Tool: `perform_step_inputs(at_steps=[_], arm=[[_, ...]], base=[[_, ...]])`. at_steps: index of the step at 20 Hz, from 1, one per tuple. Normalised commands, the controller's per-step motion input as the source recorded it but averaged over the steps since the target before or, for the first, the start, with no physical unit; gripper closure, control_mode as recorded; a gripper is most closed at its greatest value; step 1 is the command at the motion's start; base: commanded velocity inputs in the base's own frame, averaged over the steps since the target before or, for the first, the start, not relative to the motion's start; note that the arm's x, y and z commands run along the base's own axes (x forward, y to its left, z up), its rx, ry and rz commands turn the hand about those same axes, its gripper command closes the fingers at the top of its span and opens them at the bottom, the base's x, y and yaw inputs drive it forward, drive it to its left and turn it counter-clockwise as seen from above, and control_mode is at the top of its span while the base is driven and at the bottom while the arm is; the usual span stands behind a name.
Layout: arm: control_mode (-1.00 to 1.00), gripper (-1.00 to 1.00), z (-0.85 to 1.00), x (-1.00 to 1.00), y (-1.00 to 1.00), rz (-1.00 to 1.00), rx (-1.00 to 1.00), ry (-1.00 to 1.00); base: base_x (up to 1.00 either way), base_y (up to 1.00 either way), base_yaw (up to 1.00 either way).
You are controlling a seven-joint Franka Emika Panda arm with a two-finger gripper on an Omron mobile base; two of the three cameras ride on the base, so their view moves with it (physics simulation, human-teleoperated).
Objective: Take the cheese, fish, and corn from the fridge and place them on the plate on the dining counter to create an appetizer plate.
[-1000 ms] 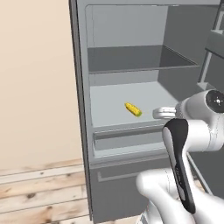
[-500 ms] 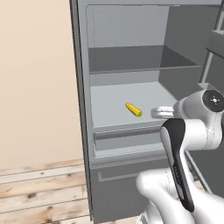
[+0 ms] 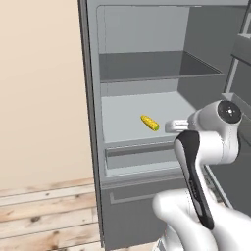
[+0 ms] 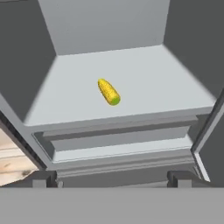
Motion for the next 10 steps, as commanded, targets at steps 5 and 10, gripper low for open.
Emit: perform_step_inputs(at_steps=[5, 10], arm=[[-1.0, -1.0, -0.32, 0.13, 0.0, 0.16, -0.04, 0.0], [-1.0, -1.0, -0.07, 0.32, 0.0, 0.15, 0.0, 0.0]], base=[[0.0, 0.0, 0.0], [0.0, 0.0, 0.0]])
